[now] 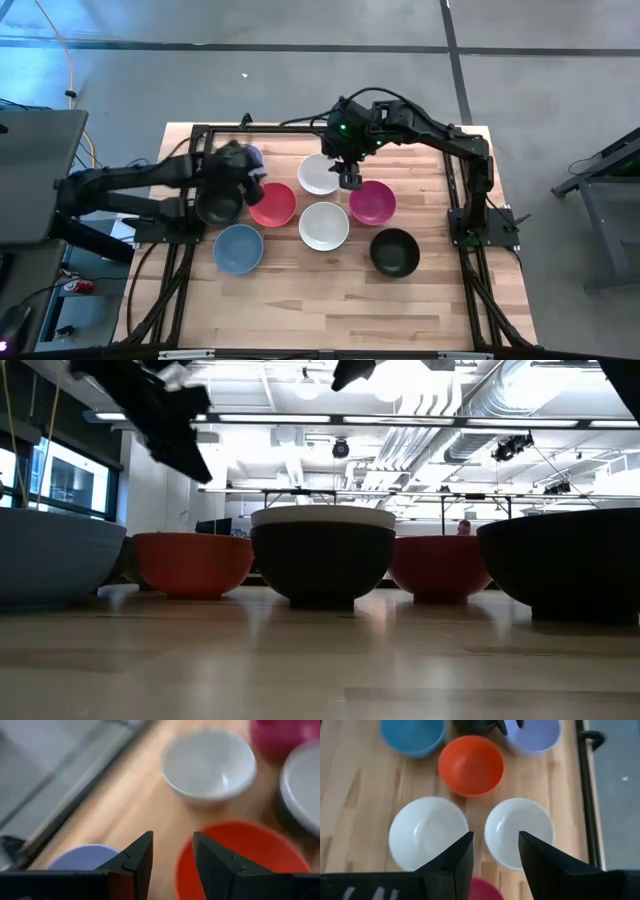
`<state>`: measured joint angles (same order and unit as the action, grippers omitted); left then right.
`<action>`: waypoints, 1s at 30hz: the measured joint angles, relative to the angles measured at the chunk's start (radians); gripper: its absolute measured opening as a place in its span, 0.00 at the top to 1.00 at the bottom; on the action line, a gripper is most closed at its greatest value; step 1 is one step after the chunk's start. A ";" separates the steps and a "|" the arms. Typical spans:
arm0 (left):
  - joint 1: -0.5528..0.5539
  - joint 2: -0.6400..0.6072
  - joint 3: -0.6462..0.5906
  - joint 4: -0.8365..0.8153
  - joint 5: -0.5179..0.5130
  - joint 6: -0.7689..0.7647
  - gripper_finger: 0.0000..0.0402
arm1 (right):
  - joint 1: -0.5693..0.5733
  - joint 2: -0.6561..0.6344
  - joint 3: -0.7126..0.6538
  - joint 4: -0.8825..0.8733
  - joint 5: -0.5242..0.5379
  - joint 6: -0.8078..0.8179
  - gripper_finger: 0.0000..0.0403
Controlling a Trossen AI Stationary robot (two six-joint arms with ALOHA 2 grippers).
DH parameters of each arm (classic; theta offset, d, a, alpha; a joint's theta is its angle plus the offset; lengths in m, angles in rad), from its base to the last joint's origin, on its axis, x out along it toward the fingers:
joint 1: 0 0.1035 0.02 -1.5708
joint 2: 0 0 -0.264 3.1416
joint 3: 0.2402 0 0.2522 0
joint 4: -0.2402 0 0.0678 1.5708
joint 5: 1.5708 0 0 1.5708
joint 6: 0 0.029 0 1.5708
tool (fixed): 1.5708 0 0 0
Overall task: Nest bowls inside each other
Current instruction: Stack the orange bowl on top of the bottom white bowl
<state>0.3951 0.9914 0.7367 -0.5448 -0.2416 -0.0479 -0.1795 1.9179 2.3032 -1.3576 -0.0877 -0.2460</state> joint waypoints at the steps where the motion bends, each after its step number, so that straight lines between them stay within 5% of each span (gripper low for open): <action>1: 0.010 0.042 0.020 -0.020 0.036 0.030 0.68 | 0.000 0.000 0.000 -0.011 -0.019 -0.012 0.64; 5: 0.045 0.183 0.106 -0.110 0.135 0.144 0.68 | 0.000 -0.011 -0.001 -0.030 -0.104 -0.062 0.64; 16: 0.082 0.370 0.271 -0.218 0.212 0.404 0.68 | -0.003 -0.041 -0.001 -0.034 -0.245 -0.181 0.64; 30: 0.130 0.548 0.341 -0.349 0.231 0.489 0.68 | -0.064 -0.151 -0.001 -0.024 -0.659 -0.378 0.64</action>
<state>0.5249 1.5391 1.0775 -0.8936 -0.0111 0.4413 -0.2431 1.7673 2.3024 -1.3815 -0.7465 -0.6238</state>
